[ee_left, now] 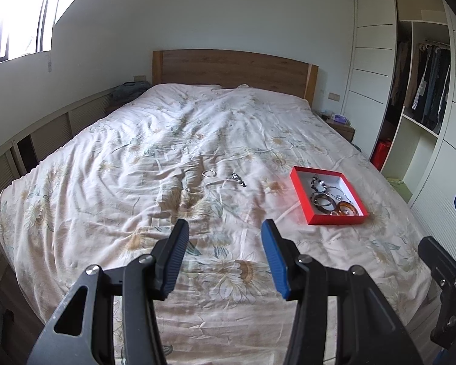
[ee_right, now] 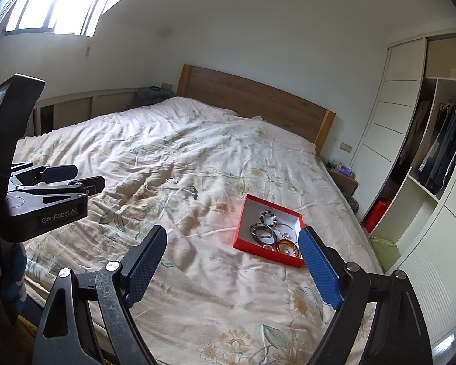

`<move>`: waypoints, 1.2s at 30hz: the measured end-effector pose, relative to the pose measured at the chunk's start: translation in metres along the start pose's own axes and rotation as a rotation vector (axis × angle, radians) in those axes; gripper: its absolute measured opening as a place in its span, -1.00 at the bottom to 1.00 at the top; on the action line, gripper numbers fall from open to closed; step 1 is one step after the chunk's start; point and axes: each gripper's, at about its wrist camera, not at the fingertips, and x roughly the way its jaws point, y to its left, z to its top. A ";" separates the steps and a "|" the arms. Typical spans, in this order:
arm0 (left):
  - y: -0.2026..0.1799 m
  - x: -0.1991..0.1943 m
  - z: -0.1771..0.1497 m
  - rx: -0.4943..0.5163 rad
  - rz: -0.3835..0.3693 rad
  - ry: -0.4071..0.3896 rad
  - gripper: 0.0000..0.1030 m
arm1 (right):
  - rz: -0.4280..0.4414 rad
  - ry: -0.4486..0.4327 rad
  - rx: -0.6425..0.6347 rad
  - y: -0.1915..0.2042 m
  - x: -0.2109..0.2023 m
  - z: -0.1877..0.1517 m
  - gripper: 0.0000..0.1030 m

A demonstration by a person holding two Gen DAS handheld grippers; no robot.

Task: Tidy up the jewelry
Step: 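Withdraw both tools from the red box back over the duvet, then grasp the second twisted hoop earring with the left tool while the right tool grasps the silver watch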

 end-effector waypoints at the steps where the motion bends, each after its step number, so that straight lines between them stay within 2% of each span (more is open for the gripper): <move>1: 0.002 0.001 0.000 -0.003 0.001 0.002 -0.08 | 0.003 0.002 -0.004 0.000 0.001 0.000 0.70; 12: 0.009 0.026 -0.006 -0.009 0.002 0.050 -0.07 | 0.040 0.055 -0.018 0.002 0.030 0.001 0.70; 22: 0.021 0.068 -0.017 -0.037 0.013 0.129 -0.07 | 0.085 0.156 -0.021 0.013 0.078 -0.006 0.70; 28: 0.024 0.099 -0.023 -0.019 0.011 0.197 -0.08 | 0.116 0.226 -0.034 0.021 0.114 -0.009 0.70; 36: 0.036 0.149 -0.027 -0.025 0.016 0.329 -0.07 | 0.156 0.314 -0.043 0.028 0.166 -0.006 0.70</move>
